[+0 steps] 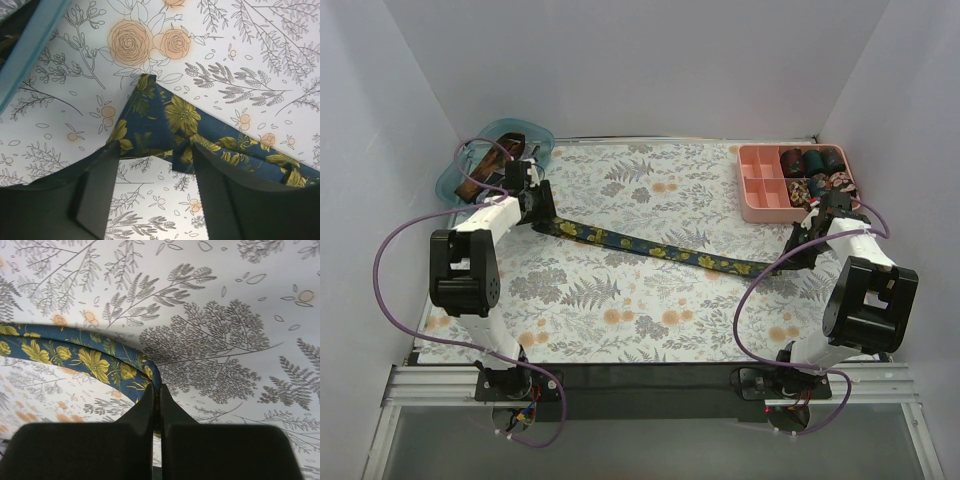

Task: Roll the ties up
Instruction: Flatten the tie

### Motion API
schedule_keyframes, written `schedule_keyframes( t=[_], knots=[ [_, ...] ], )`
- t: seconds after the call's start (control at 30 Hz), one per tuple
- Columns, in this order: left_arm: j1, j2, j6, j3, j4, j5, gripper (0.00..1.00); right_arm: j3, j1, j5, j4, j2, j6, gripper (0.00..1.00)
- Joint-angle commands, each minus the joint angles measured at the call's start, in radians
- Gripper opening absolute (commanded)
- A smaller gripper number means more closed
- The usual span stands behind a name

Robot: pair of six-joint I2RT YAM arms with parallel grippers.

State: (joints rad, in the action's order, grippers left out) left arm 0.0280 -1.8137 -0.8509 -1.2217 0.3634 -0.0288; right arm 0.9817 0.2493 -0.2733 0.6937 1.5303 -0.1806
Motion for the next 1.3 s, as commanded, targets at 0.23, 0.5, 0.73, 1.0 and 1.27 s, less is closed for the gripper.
schedule_keyframes(
  t=[0.23, 0.5, 0.73, 1.0, 1.27],
  knots=[
    [-0.003, 0.037, 0.019, 0.01, -0.055, -0.043, 0.56, 0.041, 0.008, 0.121, 0.035, -0.024, 0.01, 0.01],
    [-0.003, -0.001, -0.03, 0.04, -0.057, -0.063, 0.4, 0.031, 0.007, 0.167, 0.035, -0.044, 0.015, 0.01],
    [-0.003, -0.035, -0.042, 0.07, -0.096, -0.069, 0.15, 0.009, 0.008, 0.18, 0.03, -0.052, 0.03, 0.01],
    [-0.014, 0.042, 0.018, 0.073, 0.086, -0.163, 0.0, 0.012, 0.008, 0.181, 0.038, -0.073, 0.03, 0.01],
    [-0.063, 0.252, 0.065, 0.203, 0.235, -0.286, 0.0, 0.012, -0.019, 0.125, 0.044, -0.053, 0.043, 0.01]
  ],
)
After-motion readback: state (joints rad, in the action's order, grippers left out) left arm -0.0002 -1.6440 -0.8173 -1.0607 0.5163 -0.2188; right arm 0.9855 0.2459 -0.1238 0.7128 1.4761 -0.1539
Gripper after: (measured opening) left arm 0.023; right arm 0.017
